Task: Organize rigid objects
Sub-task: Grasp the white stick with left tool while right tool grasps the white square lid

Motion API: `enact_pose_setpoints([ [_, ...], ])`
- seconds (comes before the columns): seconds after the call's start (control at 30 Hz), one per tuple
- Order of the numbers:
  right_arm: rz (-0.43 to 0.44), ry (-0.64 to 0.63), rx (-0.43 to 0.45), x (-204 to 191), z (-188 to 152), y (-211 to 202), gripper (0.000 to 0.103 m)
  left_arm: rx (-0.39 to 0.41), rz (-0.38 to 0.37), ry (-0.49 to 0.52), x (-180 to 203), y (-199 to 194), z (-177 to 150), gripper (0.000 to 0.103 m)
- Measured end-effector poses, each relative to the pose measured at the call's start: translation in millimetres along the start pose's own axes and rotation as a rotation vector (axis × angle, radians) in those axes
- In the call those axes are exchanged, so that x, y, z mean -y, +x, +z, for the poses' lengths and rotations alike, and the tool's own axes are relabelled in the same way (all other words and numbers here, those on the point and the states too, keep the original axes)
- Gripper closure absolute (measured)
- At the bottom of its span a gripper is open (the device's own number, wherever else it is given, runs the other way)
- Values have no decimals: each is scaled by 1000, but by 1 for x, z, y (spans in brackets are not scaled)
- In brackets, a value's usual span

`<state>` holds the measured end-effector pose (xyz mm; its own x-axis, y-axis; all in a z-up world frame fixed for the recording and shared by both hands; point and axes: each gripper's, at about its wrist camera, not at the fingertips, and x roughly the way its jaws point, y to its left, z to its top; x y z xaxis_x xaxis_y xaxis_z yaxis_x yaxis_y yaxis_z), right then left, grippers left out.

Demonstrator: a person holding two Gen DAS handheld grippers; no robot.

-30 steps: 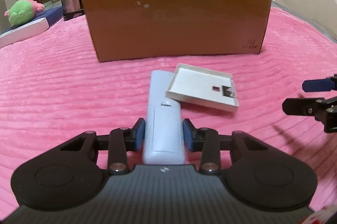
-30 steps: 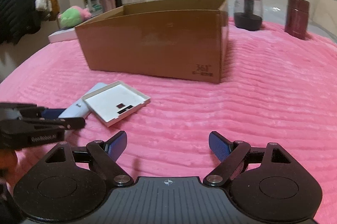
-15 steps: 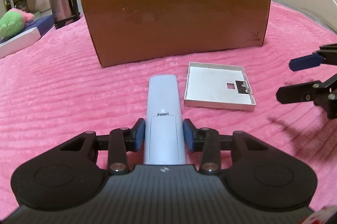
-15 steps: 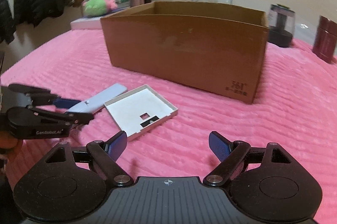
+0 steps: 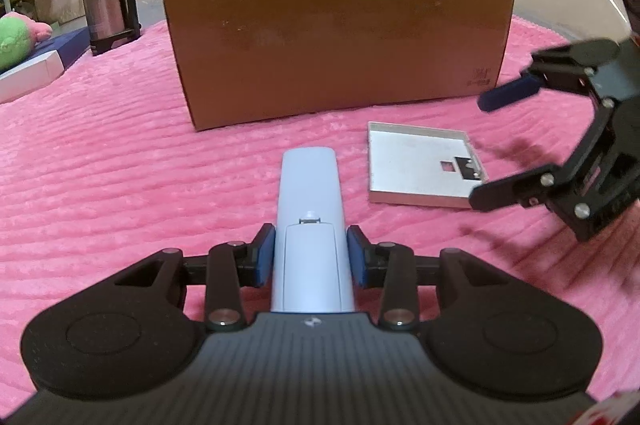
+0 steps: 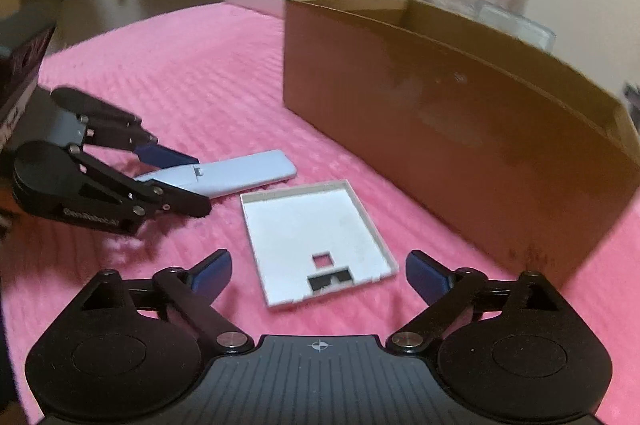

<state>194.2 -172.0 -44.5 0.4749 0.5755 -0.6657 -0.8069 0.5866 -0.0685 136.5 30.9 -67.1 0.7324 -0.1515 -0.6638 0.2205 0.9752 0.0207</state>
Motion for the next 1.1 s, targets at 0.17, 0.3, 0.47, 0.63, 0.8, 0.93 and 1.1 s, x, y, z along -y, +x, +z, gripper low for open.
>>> enact_pose_setpoints([
  [0.17, 60, -37, -35, 7, 10, 24, 9, 1, -9, 3, -4, 1, -2, 70],
  [0.3, 102, -54, -85, 9, 13, 42, 9, 8, -14, 3, -5, 2, -3, 70],
  [0.47, 153, -8, -116, 18, 15, 53, 9, 6, -21, 12, -5, 2, -2, 69],
  [0.63, 160, 14, -117, 19, 14, 54, 12, 5, -23, 20, -5, 5, -1, 69],
  [0.8, 136, 39, -110, 16, 13, 49, 16, 1, -12, 22, -3, 9, 1, 68],
  [0.93, 78, 95, -101, 12, 12, 44, 16, -10, 15, 12, 0, 11, 2, 68],
  [1.1, 22, 167, -69, 3, 9, 35, 16, -11, 42, -13, 3, 10, 1, 69],
])
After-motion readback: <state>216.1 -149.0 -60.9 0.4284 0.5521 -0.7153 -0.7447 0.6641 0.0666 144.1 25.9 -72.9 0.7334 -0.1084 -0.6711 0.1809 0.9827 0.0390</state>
